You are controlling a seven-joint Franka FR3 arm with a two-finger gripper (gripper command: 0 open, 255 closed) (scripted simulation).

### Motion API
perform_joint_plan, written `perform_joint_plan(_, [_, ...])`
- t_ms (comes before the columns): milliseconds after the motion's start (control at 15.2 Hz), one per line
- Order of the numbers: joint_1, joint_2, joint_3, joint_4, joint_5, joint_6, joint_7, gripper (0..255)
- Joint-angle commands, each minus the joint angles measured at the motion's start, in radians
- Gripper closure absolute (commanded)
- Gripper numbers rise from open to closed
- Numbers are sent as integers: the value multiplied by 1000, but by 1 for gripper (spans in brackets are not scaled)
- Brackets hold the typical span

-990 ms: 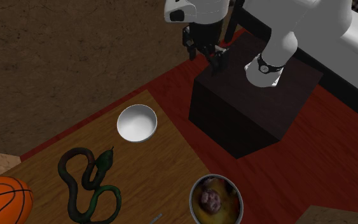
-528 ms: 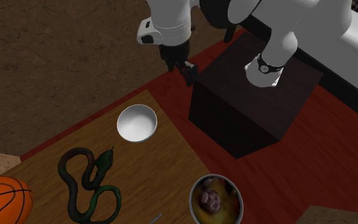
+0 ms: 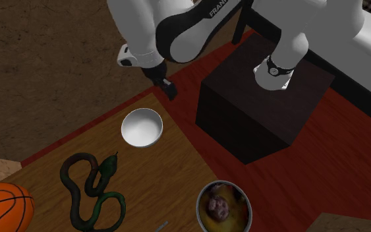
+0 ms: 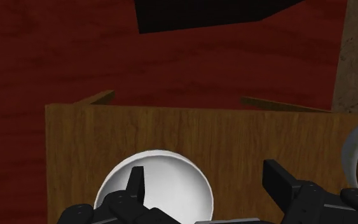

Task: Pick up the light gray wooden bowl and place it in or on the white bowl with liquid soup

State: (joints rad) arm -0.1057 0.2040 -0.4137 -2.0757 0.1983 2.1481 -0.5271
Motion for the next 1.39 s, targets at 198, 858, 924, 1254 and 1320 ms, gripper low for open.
perform_joint_plan(198, [-64, 210, 21, 169, 95, 7, -93, 0])
perform_joint_plan(858, [-222, 635, 91, 639, 190, -70, -169, 0])
perform_joint_plan(924, [-239, 682, 97, 702, 194, -85, -169, 0])
perform_joint_plan(1254, [-287, 839, 118, 900, 202, -126, -162, 0])
perform_joint_plan(1320, [-287, 846, 120, 898, 204, -117, -163, 0])
